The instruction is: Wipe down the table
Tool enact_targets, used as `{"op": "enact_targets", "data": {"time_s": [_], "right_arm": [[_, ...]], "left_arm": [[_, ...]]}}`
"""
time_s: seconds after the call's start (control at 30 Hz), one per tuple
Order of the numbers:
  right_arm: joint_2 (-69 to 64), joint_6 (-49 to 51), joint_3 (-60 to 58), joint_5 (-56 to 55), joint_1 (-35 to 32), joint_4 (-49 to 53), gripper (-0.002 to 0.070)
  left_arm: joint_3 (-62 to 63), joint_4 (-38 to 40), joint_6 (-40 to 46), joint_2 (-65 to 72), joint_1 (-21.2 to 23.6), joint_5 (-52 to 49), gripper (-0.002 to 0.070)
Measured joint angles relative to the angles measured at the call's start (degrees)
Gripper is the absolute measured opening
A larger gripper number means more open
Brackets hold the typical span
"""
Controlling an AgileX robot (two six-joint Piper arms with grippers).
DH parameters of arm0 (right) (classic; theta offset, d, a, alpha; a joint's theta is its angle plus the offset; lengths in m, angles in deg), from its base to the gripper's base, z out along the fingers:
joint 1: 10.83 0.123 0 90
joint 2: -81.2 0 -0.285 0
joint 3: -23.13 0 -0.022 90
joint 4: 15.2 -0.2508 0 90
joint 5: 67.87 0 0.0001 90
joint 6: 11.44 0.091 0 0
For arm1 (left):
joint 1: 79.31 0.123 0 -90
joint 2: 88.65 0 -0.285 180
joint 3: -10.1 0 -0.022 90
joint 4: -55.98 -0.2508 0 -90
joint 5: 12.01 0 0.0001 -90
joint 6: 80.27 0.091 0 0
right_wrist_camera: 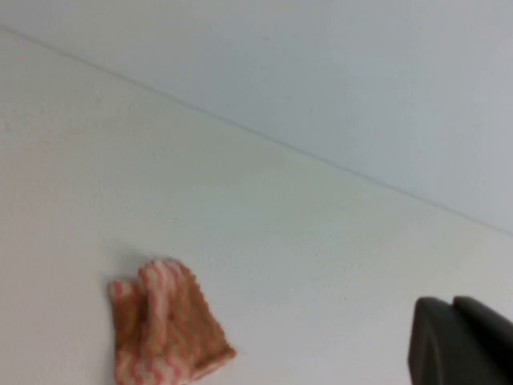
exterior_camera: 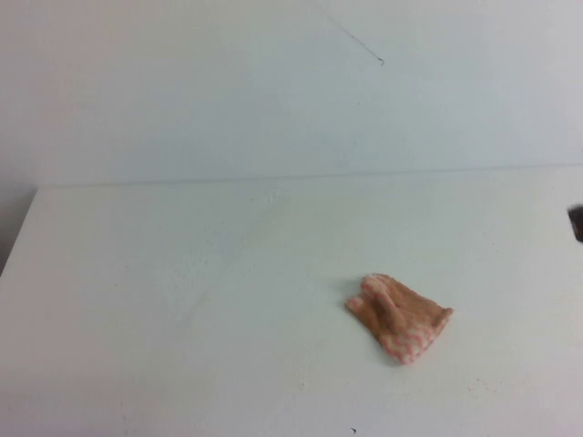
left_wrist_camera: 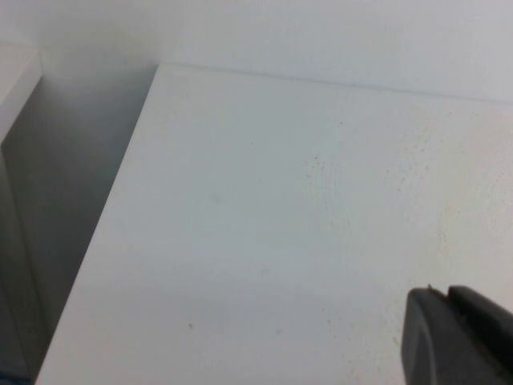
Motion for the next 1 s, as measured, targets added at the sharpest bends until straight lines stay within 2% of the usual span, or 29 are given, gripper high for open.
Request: {"op": "enact_targets", "data": {"time_s": [0.17, 0.43, 0.63, 0.8, 1.0], "right_arm": [[13.52, 8.68, -17.52, -7.83, 0.0, 3.3, -0.0001], [29.7, 17.85, -33.32, -9.65, 0.0, 3.19, -0.0001], [36.4, 18.41, -37.48, -8.92, 0.0, 4.59, -0.0004], [36.28, 18.03, -37.55, -2.11, 0.0, 4.9, -0.0004], [36.28, 18.03, -37.55, -1.85, 0.0, 4.9, -0.0004]], "left_arm": [[0.0, 0.0, 0.0, 0.0, 0.0, 0.0, -0.0001], [0.0, 0.0, 0.0, 0.0, 0.0, 0.0, -0.0001], [0.0, 0.1, 0.0, 0.0, 0.0, 0.0, -0.0001], [0.0, 0.1, 0.0, 0.0, 0.0, 0.0, -0.0001], [0.0, 0.1, 0.0, 0.0, 0.0, 0.0, -0.0001]]}}
